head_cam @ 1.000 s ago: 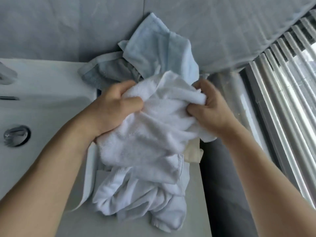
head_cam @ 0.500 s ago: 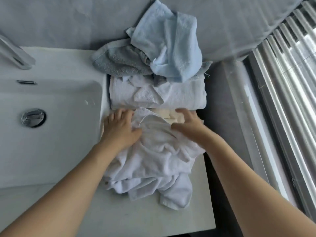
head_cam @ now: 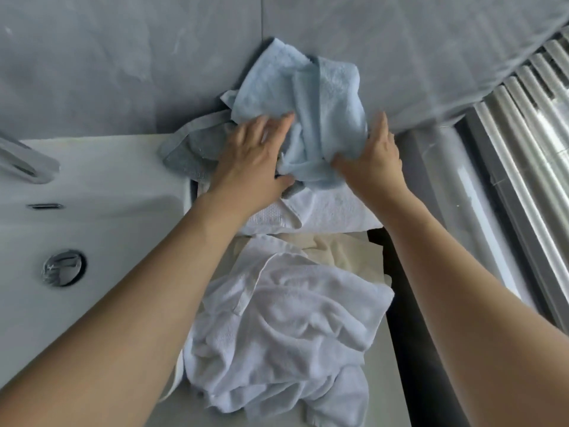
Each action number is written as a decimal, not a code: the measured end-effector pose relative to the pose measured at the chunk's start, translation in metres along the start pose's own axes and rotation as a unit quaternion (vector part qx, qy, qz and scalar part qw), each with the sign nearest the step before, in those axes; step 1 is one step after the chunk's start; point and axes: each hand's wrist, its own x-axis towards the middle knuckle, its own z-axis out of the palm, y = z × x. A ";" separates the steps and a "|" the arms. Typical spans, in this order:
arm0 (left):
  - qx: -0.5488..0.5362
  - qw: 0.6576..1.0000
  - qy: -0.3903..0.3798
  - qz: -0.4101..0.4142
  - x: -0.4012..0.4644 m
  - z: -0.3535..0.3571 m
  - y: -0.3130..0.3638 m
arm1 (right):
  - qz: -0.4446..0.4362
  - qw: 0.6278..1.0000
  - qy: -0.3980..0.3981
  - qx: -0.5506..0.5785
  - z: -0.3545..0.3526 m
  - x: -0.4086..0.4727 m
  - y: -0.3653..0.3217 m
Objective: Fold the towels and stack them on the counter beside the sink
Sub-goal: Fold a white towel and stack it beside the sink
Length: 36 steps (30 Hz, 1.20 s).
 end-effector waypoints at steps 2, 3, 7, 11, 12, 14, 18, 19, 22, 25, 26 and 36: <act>0.025 0.998 0.053 0.009 0.010 0.003 -0.003 | -0.035 0.998 0.043 0.022 0.001 0.004 0.002; 0.027 0.997 0.074 0.008 0.015 0.004 -0.004 | -0.055 0.996 0.055 0.041 0.001 0.005 0.003; -0.149 0.980 0.133 0.005 0.013 -0.003 0.002 | -0.091 0.975 0.093 0.179 -0.005 0.000 0.001; -0.361 0.908 0.183 -0.105 0.001 -0.028 0.011 | -0.083 0.924 0.031 0.373 -0.012 -0.012 -0.006; -0.390 0.892 0.193 -0.118 -0.002 -0.034 0.013 | -0.086 0.913 0.015 0.397 -0.013 -0.016 -0.009; -0.397 0.888 0.202 -0.112 -0.010 -0.046 0.022 | -0.095 0.901 -0.013 0.422 -0.016 -0.027 -0.014; -0.406 0.891 0.192 -0.065 -0.035 -0.069 0.041 | -0.087 0.875 -0.095 0.467 -0.030 -0.048 -0.019; -0.422 0.887 0.181 -0.055 -0.043 -0.073 0.046 | -0.089 0.866 -0.120 0.477 -0.035 -0.056 -0.020; -0.466 0.880 0.082 -0.053 -0.071 -0.079 0.058 | -0.078 0.861 -0.165 0.475 -0.049 -0.081 -0.017; -0.489 0.869 -0.046 -0.061 -0.101 -0.071 0.063 | -0.015 0.859 -0.236 0.453 -0.051 -0.102 0.000; -0.484 0.869 -0.070 -0.074 -0.110 -0.064 0.062 | 0.023 0.863 -0.265 0.429 -0.047 -0.107 0.008; -0.079 0.962 -0.175 -0.194 -0.181 0.063 0.031 | 0.053 0.960 -0.250 -0.114 0.062 -0.165 0.097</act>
